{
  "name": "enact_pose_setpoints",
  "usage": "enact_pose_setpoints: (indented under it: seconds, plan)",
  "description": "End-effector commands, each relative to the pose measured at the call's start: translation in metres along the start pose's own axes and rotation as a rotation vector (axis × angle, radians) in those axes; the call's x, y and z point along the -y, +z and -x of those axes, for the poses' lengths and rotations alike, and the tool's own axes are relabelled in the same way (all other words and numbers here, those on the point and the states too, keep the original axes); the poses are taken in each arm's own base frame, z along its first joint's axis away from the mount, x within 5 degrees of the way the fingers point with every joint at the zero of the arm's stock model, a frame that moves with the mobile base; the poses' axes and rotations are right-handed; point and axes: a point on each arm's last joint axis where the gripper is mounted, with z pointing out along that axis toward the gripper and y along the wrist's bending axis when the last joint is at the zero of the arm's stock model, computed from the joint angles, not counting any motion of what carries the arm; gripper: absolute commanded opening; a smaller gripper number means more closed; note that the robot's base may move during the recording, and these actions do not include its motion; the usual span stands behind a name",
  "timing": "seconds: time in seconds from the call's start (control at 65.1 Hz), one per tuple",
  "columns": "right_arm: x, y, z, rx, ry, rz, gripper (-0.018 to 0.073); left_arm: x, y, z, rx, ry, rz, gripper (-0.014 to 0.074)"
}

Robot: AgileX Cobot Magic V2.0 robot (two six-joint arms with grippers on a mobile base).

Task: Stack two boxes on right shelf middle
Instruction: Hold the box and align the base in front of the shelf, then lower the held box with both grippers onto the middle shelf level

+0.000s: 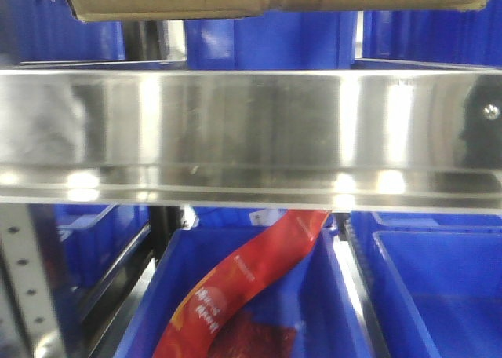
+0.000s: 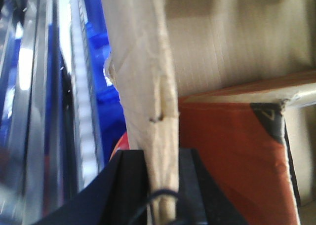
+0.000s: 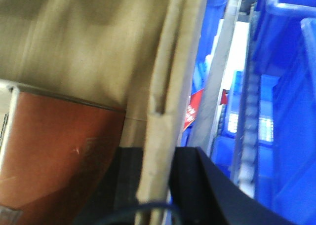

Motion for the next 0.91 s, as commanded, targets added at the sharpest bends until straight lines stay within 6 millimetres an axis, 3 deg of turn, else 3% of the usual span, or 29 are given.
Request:
enact_pose_setpoints:
  seconds: [0.0,0.891]
  plan:
    - [0.0039,-0.0061,0.0067,0.065,-0.025,-0.035,-0.0153,0.0014,-0.0121,0.0054,0.068,-0.003,-0.019,-0.0111]
    - [0.0039,-0.0061,0.0067,0.065,-0.025,-0.035,-0.0153,0.0014,-0.0121,0.0054,0.068,-0.003,-0.019,-0.0111]
